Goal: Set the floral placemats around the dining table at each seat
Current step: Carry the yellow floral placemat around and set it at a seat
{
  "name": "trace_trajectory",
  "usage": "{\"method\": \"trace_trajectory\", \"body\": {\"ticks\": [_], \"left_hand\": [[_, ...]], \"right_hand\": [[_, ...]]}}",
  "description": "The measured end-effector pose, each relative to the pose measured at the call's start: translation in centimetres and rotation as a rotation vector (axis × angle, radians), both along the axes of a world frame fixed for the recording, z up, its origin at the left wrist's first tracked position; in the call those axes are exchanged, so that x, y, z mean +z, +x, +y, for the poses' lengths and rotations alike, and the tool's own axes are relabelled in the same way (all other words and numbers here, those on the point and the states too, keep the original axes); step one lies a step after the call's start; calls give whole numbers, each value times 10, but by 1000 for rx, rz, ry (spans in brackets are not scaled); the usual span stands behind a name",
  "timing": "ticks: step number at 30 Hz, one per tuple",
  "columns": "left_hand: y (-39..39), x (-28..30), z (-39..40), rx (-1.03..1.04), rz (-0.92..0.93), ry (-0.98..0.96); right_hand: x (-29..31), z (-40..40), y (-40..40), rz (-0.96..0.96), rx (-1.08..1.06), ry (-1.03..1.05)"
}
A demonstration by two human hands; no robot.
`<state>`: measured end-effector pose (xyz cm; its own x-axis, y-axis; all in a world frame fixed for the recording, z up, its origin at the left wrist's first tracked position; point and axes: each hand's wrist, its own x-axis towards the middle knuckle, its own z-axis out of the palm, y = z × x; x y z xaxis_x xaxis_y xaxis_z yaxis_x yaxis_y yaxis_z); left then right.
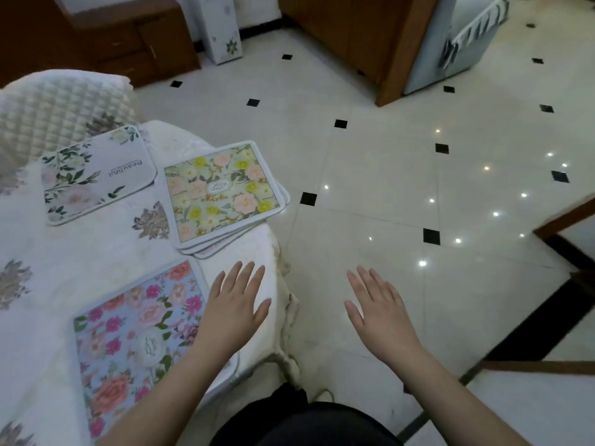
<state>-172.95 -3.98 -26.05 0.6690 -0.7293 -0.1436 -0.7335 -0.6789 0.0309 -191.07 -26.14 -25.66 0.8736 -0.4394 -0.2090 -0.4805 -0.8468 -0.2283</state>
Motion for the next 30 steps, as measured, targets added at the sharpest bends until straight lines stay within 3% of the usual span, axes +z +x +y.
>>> {"method": "trace_trajectory", "body": {"ticks": [12,22,30], "left_hand": [[49,-1,-72,-122,23,-121],[47,9,-153,-134,24,-172],[41,2,-223,-35,49,-87]], "right_hand": [[16,-41,23,-27,-229,-140],[8,-85,35,-45,-246,-48],[-5,-170,48,-44,-160,-34]]}}
